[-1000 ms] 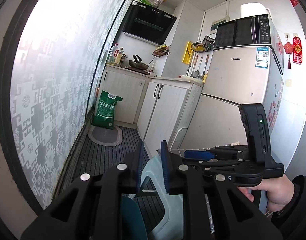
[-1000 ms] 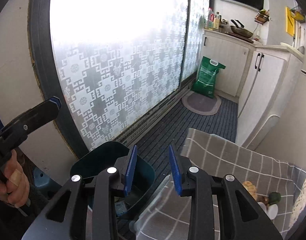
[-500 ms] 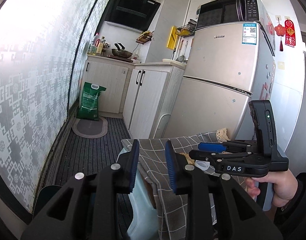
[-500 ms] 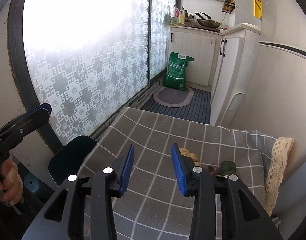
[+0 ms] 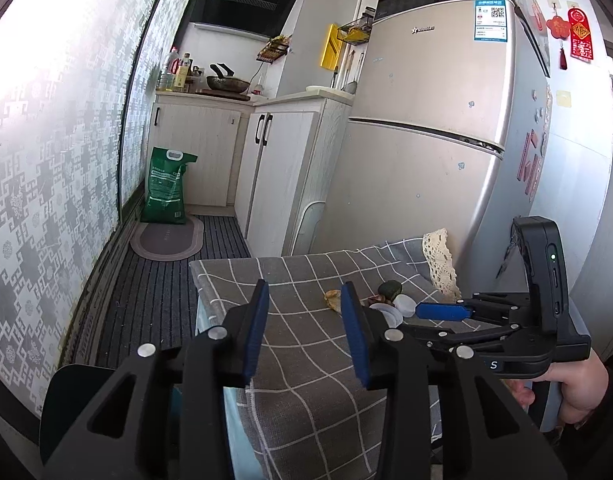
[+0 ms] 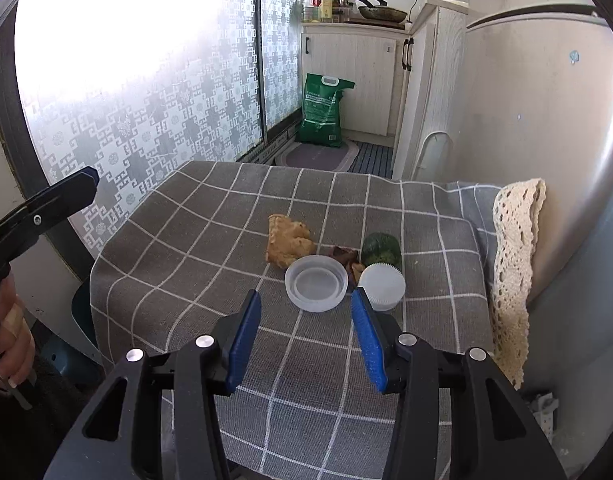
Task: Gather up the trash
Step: 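Move both tools back over the stool toward the clear lid, then grasp the clear plastic lid with the right tool while the left tool grasps the crumpled brown paper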
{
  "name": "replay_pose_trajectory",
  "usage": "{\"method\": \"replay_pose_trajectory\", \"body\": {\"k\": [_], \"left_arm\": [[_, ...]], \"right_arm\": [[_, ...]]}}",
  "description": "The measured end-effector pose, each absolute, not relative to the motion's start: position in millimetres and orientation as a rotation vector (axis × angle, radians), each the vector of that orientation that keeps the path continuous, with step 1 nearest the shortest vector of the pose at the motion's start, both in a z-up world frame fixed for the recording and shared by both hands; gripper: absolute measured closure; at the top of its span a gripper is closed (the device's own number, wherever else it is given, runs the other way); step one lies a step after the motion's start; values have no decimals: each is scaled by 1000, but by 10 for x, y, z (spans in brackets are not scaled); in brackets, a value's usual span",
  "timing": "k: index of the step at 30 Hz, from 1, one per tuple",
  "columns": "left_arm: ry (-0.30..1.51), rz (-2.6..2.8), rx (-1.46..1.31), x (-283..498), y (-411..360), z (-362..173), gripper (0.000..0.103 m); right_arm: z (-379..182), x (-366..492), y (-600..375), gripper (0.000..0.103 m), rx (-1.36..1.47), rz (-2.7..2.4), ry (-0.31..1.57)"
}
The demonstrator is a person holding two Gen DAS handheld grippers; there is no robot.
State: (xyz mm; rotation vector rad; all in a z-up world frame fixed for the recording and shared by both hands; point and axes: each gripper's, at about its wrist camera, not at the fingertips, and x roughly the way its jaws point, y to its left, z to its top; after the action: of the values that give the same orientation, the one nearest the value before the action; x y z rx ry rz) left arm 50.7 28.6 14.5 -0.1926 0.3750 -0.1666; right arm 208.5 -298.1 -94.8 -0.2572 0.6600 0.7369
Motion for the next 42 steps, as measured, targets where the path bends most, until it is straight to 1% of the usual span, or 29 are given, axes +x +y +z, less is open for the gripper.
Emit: {"method": "replay_pose_trajectory", "body": {"k": [5,8,15,17,19,27,36,42], "left_arm": [[427,-172,-199,690,200,77,60],[458,-171,-208,802,170,41,60],[528,-200,-244,1081,79,-27,59],[549,-214,-255,1153,29,-52,59],[563,-222,-255,1202,-28,-67,59],[615,-206,-226,1322,-282,-157,58],[719,-106,-122,1523,-545,-301,58],[760,-36,-84,1665,-591,-330,57]], "right_arm": [[-1077,2149,-2902,56,-259,746,688],[-1099,2200,-2887,54,-257,736,682],[-1118,2312,-2848,54,-250,737,664],[-1116,2345,-2837,63,-254,741,655],[-1113,2343,-2853,64,-258,752,650],[-1004,2239,-3173,64,-249,764,616],[-814,2121,-3683,64,-214,748,549],[-751,2091,-3841,64,-186,737,542]]}}
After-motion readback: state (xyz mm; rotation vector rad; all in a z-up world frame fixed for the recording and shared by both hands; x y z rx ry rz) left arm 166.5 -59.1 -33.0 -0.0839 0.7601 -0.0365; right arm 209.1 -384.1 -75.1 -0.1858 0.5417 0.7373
